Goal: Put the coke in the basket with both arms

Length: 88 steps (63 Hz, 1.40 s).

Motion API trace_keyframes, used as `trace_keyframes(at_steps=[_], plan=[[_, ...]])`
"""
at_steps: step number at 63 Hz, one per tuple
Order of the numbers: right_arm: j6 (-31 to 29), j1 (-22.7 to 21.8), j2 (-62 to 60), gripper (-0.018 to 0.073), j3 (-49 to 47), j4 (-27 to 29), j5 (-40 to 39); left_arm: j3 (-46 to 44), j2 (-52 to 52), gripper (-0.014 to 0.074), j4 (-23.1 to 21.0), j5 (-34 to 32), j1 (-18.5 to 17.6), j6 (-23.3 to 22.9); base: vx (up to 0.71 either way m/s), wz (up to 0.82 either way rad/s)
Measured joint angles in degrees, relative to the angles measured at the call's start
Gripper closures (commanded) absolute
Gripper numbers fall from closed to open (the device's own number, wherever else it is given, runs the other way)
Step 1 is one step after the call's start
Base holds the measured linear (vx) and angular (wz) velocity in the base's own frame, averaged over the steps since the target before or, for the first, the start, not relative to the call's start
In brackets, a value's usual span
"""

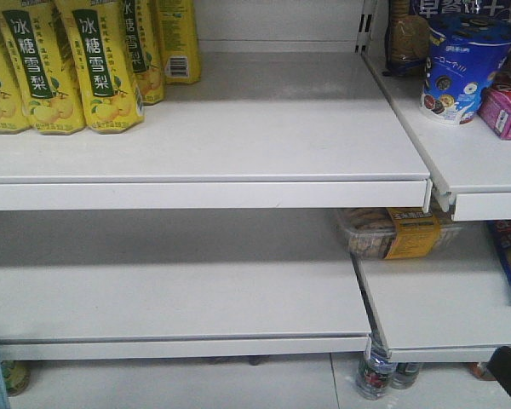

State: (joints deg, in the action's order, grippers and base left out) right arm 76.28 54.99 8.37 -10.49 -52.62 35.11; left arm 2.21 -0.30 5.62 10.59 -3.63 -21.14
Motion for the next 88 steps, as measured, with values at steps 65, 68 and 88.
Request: trace_keyframes(at_steps=[65,68,88], plan=[[0.0,0.0,0.0,0.0564,0.0,0.0,0.0,0.0,0.0,0.0603,4.4,-9.4,9.4,0.0,0.0,0.0],[0.0,0.0,0.0,0.0564,0.0,0.0,0.0,0.0,0.0,0.0603,4.4,-9.4,9.4,0.0,0.0,0.0],[0.0,0.0,0.0,0.0564,0.0,0.0,0.0,0.0,0.0,0.0603,4.4,-9.4,9.4,0.0,0.0,0.0]])
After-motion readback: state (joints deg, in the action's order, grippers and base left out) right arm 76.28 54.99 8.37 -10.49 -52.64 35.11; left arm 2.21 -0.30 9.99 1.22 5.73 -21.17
